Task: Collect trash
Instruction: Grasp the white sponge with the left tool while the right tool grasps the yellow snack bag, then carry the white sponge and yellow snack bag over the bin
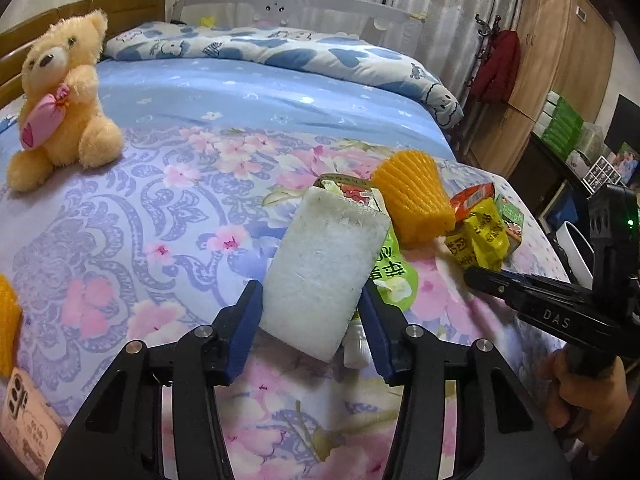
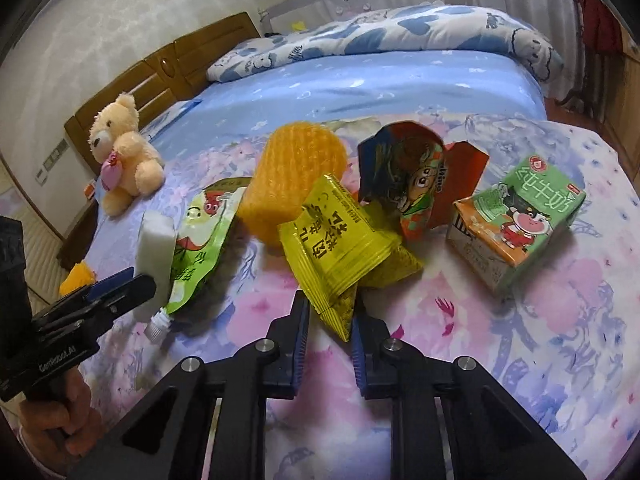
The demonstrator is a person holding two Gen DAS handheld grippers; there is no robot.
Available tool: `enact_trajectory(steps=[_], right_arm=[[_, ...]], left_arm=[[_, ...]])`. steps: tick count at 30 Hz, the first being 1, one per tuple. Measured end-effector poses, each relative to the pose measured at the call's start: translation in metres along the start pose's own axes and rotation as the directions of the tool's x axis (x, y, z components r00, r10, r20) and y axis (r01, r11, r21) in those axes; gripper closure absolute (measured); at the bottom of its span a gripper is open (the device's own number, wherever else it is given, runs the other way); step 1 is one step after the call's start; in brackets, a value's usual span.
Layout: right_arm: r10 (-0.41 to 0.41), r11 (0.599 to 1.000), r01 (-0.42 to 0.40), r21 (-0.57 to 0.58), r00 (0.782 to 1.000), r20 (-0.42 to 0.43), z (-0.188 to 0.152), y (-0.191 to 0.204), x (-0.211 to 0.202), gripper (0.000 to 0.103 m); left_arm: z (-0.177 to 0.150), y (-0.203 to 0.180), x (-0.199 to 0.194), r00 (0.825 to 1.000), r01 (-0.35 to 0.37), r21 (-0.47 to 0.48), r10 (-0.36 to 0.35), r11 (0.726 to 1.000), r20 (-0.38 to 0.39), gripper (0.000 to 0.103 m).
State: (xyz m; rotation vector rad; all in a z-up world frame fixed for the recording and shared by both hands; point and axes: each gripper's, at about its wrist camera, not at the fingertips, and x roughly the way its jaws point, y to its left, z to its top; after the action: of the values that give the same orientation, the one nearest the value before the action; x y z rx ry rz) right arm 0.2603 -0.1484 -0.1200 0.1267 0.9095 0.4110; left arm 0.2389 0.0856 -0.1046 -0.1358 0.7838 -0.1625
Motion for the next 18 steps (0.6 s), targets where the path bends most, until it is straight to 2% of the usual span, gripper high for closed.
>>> enact_trajectory(steps=[4, 9, 18], right_arm=[[0.03, 1.0, -0.03, 0.002, 0.999, 0.015, -0.006, -0.001, -0.016, 0.09], [0.055, 0.998, -0.055, 0.009, 0.998, 0.04, -0.014, -0.003, -0.042, 0.094], [0.049, 0.999, -0.05, 0.011, 0.997, 0.057, -0.04, -0.016, -0.086, 0.095]], left_arm=[[-0.003, -0.001, -0.015, 1.0, -0.009, -0.01, 0.009, 1.0, 0.026, 0.057], [-0.008, -0.013, -0.037, 0.998, 0.013, -0.004, -0.012, 1.0, 0.056, 0.057], [-0.026, -0.068, -0.042, 0.995, 0.093, 0.064, -0.094, 0.994, 0.014, 0.057]])
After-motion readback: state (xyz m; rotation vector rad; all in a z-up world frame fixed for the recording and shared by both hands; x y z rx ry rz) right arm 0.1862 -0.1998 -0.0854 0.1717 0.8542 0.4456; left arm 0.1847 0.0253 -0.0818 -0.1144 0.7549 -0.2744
